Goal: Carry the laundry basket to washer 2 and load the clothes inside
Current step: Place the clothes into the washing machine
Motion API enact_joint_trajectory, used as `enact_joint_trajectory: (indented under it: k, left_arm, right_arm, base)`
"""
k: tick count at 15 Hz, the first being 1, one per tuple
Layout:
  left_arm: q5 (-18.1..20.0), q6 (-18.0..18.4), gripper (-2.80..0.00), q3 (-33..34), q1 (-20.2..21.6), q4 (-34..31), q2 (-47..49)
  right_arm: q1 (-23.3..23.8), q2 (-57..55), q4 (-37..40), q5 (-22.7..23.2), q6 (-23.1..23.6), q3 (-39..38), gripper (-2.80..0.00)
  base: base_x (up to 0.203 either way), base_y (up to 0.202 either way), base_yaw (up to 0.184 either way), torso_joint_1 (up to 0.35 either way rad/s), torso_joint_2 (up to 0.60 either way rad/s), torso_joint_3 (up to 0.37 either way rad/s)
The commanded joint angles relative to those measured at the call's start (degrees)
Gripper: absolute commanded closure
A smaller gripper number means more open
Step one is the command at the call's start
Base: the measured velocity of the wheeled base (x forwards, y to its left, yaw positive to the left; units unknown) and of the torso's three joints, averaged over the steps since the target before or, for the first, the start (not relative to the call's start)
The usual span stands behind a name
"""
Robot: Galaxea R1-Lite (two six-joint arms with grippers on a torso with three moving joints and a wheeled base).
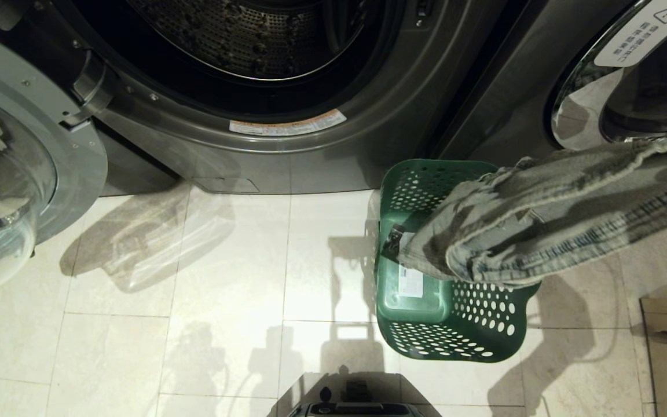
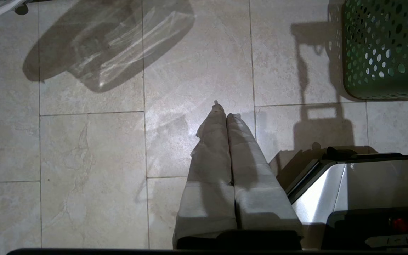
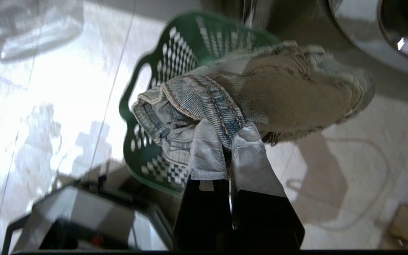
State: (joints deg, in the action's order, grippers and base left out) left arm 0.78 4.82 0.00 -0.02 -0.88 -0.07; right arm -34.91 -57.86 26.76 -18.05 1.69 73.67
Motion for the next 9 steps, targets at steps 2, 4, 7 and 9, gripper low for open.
enact_joint_trajectory:
  k: [2,4,7,9]
  left_arm:
    - [0.01,0.02,0.0,0.09,0.01,0.0,-0.01]
    - [0.01,0.02,0.0,0.09,0.02,0.0,-0.01]
    - [0.01,0.02,0.0,0.09,-0.05,0.0,-0.01]
    - [0.01,0.02,0.0,0.09,0.02,0.0,-0.01]
  right_arm:
    - [0.0,3.52,6.02,0.35,-1.38,2.08,0.0]
    - [-0.06,3.52,6.1,2.94,-1.68,1.34,0.0]
    - [0.02,3.58,6.11,7.77,-2.92,0.72,0.0]
    - [0.0,3.8,6.11,9.33,-3.45,0.5,0.0]
  base:
    - [0.0,0.0,0.0,0.0,0.0,0.0]
    - [0.0,0.0,0.0,0.0,0.0,0.0]
    - [0.0,0.0,0.0,0.0,0.0,0.0]
    - [0.0,0.0,0.0,0.0,0.0,0.0]
